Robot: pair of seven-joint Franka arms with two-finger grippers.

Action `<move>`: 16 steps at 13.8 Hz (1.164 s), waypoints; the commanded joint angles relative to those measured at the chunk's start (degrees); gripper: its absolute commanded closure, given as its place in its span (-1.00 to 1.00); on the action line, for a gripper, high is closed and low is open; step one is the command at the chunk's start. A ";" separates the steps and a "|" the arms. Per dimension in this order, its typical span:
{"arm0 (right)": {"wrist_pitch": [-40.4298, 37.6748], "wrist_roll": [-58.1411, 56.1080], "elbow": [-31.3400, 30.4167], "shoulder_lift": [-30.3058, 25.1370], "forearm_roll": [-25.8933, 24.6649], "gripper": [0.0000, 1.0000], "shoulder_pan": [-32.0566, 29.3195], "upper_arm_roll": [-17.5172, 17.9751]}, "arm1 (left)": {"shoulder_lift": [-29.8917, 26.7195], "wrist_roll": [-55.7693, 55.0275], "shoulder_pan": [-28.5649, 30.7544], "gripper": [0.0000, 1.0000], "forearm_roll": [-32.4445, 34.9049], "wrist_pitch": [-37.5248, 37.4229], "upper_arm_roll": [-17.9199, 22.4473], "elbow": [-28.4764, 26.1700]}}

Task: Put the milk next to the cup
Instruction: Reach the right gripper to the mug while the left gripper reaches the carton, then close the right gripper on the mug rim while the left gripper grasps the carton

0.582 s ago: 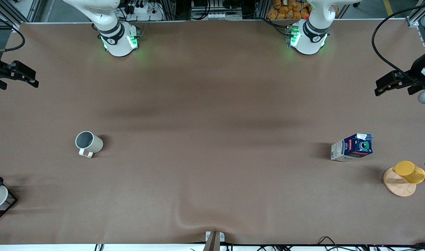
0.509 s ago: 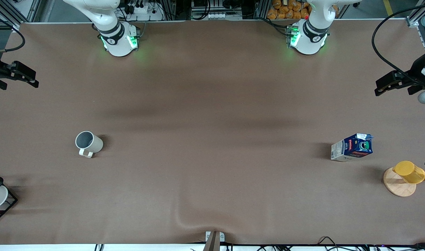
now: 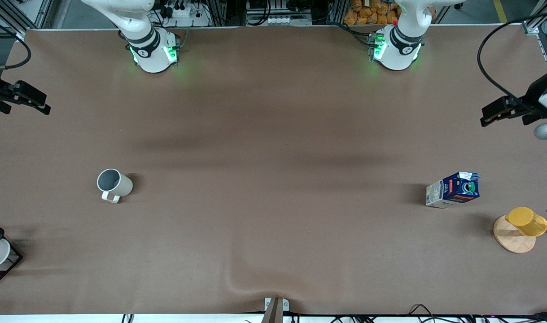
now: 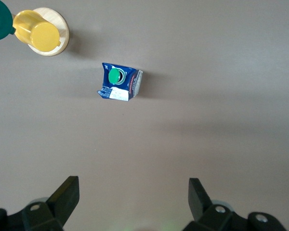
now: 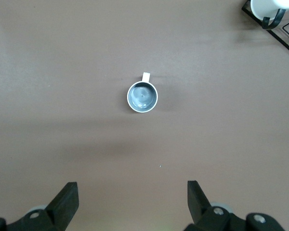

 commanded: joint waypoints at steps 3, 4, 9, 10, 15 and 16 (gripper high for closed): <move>2.73 -0.06 0.70 8.08 -1.15 -1.00 -0.86 0.84 | 7.91 0.81 2.22 -1.00 3.86 8.48 -0.09 -1.36; 5.27 -0.50 0.43 11.06 -2.03 -1.00 -0.60 0.84 | 8.10 0.81 2.66 -1.00 3.77 11.11 -0.09 -3.55; 16.11 -0.67 0.26 24.43 -1.87 -1.00 -2.09 0.66 | 9.41 0.99 4.33 -1.00 4.04 23.42 -0.09 -12.08; 16.98 -0.76 0.17 26.19 -1.95 -1.00 -1.83 0.66 | 9.59 1.07 4.42 -1.00 4.04 25.71 -0.09 -13.49; 30.94 -1.20 -10.36 28.32 -2.13 -1.00 -1.30 0.66 | 11.70 5.73 7.32 -1.00 3.95 31.27 -0.17 -17.37; 31.40 -1.20 -11.16 28.49 -2.13 -1.00 -1.30 0.66 | 11.96 5.64 7.41 -1.00 3.34 31.27 -0.17 -17.37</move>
